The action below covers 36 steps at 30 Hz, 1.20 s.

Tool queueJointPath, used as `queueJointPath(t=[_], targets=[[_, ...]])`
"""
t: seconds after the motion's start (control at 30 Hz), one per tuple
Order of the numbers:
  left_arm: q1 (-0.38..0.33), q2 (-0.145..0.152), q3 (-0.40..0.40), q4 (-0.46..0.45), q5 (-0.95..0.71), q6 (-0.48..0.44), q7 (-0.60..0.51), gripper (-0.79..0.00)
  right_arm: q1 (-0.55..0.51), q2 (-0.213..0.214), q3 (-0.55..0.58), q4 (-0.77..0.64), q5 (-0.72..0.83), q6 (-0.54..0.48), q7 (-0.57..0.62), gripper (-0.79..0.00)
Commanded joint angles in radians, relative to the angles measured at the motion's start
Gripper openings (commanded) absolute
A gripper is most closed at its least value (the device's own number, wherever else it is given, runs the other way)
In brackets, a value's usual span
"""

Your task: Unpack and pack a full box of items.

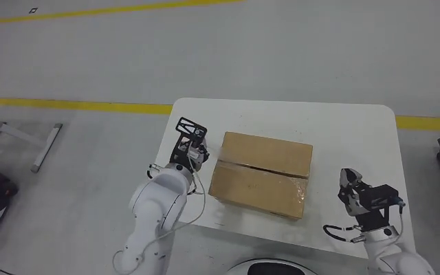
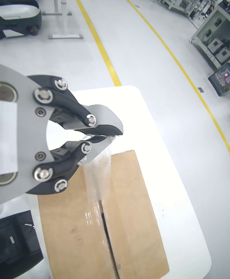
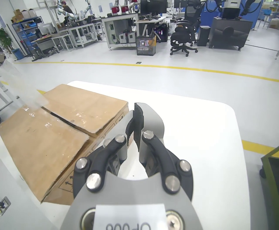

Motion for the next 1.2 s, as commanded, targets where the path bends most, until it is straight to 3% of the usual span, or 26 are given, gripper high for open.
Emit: queueJointPath(t=[0.0,0.37,0.77,0.8,0.87,0.9,0.93,0.97,1.17], targets=[[0.002,0.003,-0.025,0.000,0.004,0.007,0.008,-0.785,0.006,-0.001,-0.015,0.002,-0.009,-0.004,0.005,-0.785],[-0.004,0.018,-0.166,0.003,0.040,0.058,0.021,-0.785,0.027,-0.004,-0.081,0.026,-0.045,-0.007,0.022,-0.785],[-0.031,0.028,-0.215,0.080,0.074,0.079,0.061,-0.785,0.069,-0.006,-0.122,0.049,-0.090,0.006,0.048,-0.785],[-0.033,0.029,-0.218,0.088,0.073,0.085,0.064,-0.683,0.074,-0.006,-0.126,0.050,-0.095,0.007,0.050,-0.785],[-0.038,0.030,-0.227,0.102,0.073,0.091,0.068,-0.665,0.084,-0.006,-0.135,0.052,-0.101,0.007,0.053,-0.785],[-0.041,0.030,-0.231,0.105,0.071,0.097,0.069,-0.542,0.090,-0.007,-0.139,0.055,-0.105,0.009,0.057,-0.785],[-0.042,0.031,-0.236,0.109,0.068,0.102,0.068,-0.200,0.098,-0.007,-0.144,0.058,-0.110,0.009,0.061,-0.785],[-0.044,0.031,-0.237,0.111,0.059,0.098,0.068,0.000,0.106,-0.007,-0.150,0.062,-0.115,0.010,0.068,-0.785],[-0.043,0.035,-0.232,0.129,0.088,0.104,0.062,0.000,0.130,-0.009,-0.178,0.081,-0.131,0.008,0.087,-0.785]])
